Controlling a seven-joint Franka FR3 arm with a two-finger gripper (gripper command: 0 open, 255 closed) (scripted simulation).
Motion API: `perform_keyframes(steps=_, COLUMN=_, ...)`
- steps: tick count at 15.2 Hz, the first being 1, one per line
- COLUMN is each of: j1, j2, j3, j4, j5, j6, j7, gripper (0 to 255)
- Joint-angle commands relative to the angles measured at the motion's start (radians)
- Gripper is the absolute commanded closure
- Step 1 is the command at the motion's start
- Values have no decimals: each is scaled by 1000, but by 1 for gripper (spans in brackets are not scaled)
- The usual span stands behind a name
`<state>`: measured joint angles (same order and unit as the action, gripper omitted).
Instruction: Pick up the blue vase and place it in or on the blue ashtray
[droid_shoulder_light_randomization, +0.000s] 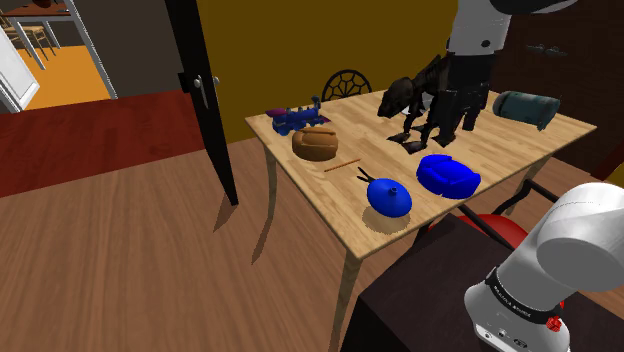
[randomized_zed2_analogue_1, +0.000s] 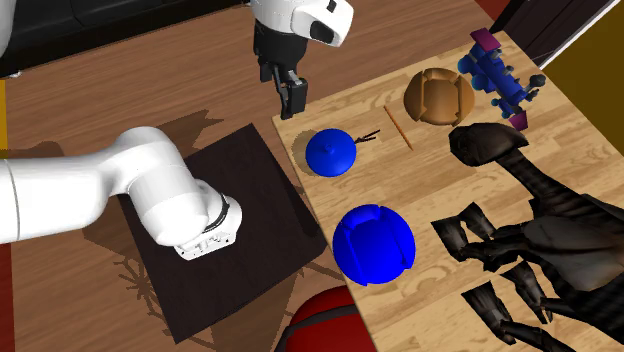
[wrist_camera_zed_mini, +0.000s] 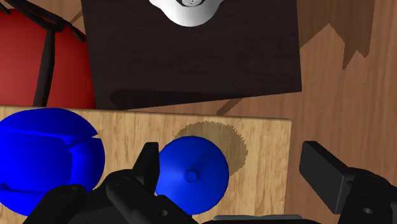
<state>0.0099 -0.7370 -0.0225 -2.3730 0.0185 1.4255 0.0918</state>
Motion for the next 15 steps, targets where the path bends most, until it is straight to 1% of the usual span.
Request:
perform_keyframes(steps=1, j1=0, j2=0, j3=0, j4=0, j5=0, j6=0, j7=0, gripper=0)
perform_keyframes(steps=8, j1=-6, j2=123, j3=3, j4=-130, j5=-35, j6=261, j7=-8, gripper=0)
perform_keyframes(steps=15, j1=-18, j2=322, j3=3, j4=-189, j5=-74, j6=529, j7=-5, gripper=0)
